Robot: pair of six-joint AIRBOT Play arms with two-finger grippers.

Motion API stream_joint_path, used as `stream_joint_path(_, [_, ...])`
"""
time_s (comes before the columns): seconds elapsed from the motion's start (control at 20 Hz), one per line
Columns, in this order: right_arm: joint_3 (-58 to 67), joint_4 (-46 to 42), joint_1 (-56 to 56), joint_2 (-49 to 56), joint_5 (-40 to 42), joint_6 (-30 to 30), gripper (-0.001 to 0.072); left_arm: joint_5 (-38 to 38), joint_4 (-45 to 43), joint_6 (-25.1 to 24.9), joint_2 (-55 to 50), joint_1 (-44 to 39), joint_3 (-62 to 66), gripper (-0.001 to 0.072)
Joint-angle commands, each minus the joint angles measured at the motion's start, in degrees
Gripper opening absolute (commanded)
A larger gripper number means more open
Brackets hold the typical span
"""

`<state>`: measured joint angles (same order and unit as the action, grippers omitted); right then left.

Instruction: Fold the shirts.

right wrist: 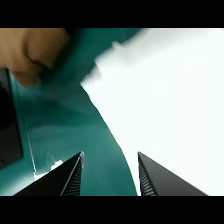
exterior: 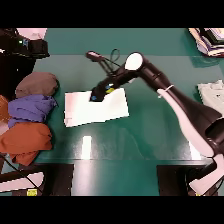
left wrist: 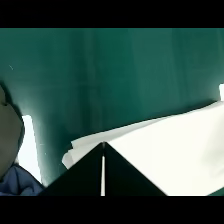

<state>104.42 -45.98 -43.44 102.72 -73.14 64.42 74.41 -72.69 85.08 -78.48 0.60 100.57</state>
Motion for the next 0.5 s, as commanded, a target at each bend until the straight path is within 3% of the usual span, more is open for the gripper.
stream_joint_path(0.0, [-11.3, -3.8, 8.5, -5.6, -2.2, 3.5, 0.0382, 1.5, 1.6, 0.0, 0.3, 0.2, -0.2, 0.0027])
stream_joint_path(0.2, [-29.8, -2.9, 21.2, -13.3, 7.1, 6.6, 0.0391, 1.4, 1.7, 0.0, 0.2, 0.2, -0.2, 0.0028])
stream_joint_path(0.3, [-34.9, -0.8, 24.9, -13.8, 9.1, 6.6, 0.0649, 1.1, 2.2, 0.0, 0.1, 0.2, -0.2, 0.0028])
stream_joint_path(0.45, [-38.1, 5.2, 26.3, -11.0, 11.2, 6.0, 0.0648, 0.0, 3.1, 0.0, 0.1, 0.2, -0.2, 0.0028])
